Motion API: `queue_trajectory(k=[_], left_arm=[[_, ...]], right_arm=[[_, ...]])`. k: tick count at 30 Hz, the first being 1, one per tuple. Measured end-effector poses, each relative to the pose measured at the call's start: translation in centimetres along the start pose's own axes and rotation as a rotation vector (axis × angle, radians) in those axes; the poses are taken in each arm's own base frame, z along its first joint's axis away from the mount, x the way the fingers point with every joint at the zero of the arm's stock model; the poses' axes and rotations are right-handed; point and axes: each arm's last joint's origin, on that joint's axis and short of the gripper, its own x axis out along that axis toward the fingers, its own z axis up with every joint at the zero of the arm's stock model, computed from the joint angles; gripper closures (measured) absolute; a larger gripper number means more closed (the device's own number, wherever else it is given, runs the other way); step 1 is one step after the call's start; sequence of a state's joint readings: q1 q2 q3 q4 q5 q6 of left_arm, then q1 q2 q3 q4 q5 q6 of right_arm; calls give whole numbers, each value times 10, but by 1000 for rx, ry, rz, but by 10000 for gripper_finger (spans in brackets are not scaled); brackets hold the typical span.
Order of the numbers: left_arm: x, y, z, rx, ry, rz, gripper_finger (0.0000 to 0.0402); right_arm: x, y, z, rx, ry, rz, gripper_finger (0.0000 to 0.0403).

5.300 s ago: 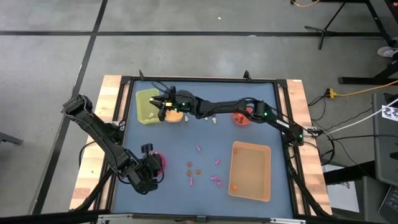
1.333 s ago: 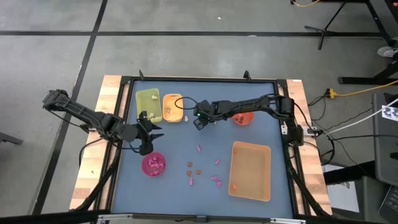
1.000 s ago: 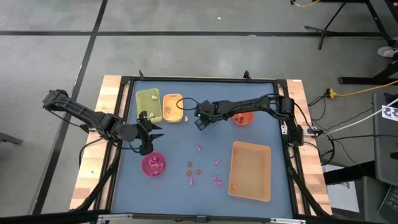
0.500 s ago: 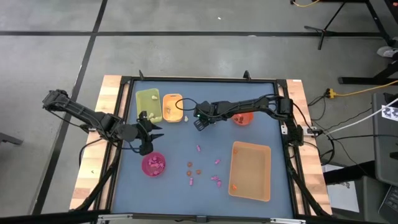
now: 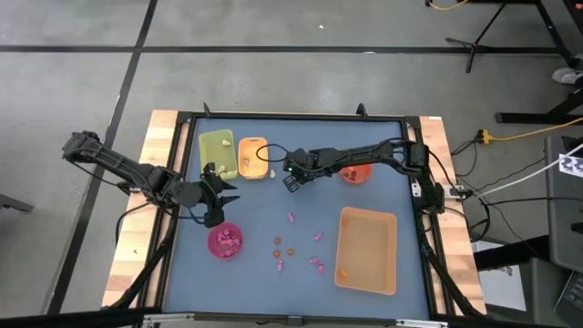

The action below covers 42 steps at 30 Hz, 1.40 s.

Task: Sort Halloween decoration
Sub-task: Put the small white skull toy into the yellow bin

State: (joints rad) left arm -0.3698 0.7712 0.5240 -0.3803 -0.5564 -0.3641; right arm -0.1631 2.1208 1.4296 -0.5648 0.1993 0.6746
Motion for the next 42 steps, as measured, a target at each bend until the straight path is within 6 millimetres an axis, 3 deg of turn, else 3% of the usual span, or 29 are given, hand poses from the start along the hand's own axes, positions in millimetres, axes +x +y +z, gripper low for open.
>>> queue_trajectory(k=[6,12,18,23,32,37,42], left_arm=[[0,0,0,0,0,0,276],[0,0,0,0,0,0,276],[0,0,0,1,0,0,276],[0,0,0,0,0,0,276],[0,0,0,0,0,-1,276],[0,0,0,1,0,0,276],[0,0,0,0,0,0,276]], right_arm=[[-4,3,5,-16,7,15,342],[-27,17,29,-124,-29,74,339],[-61,34,61,-207,-200,170,339],[-71,47,81,-250,-427,277,339],[-54,63,96,-241,-643,370,338],[-37,66,94,-241,-642,369,338],[-36,66,94,-241,-643,369,338]])
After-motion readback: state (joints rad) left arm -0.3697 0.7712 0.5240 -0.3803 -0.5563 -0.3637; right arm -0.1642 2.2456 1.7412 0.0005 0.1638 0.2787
